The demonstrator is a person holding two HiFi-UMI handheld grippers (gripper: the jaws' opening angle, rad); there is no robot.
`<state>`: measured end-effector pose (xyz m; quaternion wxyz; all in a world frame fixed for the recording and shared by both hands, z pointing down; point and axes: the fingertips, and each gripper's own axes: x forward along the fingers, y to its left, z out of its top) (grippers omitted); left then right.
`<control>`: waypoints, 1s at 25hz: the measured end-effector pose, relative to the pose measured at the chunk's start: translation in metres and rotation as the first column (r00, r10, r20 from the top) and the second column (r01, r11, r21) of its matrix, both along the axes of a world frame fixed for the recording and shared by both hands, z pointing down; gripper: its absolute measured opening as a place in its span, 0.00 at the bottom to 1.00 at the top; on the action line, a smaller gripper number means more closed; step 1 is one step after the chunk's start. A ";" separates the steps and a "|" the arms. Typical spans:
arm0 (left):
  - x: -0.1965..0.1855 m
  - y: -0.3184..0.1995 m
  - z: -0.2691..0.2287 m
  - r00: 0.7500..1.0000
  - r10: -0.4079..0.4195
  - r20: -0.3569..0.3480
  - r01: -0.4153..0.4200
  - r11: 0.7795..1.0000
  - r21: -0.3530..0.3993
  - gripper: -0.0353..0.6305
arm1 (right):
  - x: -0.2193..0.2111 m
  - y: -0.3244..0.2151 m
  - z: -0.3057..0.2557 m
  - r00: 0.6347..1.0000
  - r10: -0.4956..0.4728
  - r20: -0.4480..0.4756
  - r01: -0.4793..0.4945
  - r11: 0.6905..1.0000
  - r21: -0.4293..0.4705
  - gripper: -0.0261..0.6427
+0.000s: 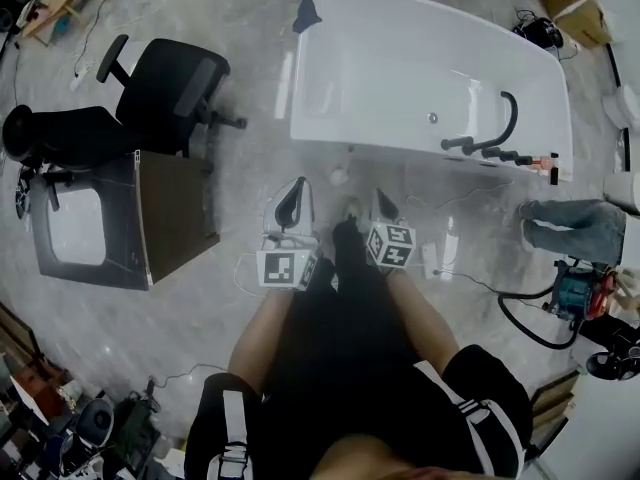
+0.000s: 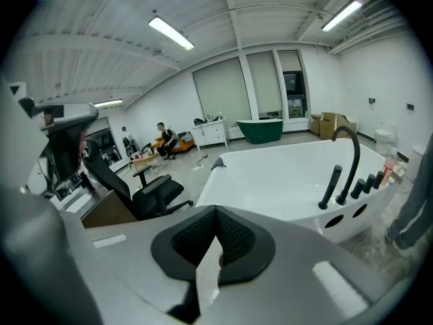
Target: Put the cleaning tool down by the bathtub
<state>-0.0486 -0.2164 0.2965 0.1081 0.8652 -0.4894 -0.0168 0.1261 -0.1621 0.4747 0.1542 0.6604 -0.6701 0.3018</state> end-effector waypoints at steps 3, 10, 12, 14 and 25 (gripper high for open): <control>0.003 0.006 -0.014 1.000 0.015 -0.010 -0.015 1.000 0.006 0.06 | -0.001 0.010 -0.032 1.000 -0.023 -0.002 0.023 0.999 0.042 0.04; 0.011 0.013 -0.043 0.999 0.032 -0.038 -0.031 0.999 0.030 0.06 | -0.008 0.022 -0.088 0.999 -0.045 0.018 0.043 0.991 0.129 0.04; 0.011 0.015 -0.047 0.998 0.036 -0.043 -0.035 0.999 0.029 0.06 | -0.011 0.021 -0.098 0.998 -0.058 0.022 0.054 0.988 0.148 0.04; 0.012 0.017 -0.046 0.998 0.041 -0.047 -0.040 0.999 0.019 0.06 | -0.013 0.019 -0.105 0.997 -0.071 0.017 0.068 0.984 0.163 0.04; 0.021 0.023 -0.041 0.996 0.075 -0.044 -0.076 0.997 -0.004 0.06 | -0.014 0.014 -0.117 0.996 -0.095 0.003 0.092 0.977 0.190 0.03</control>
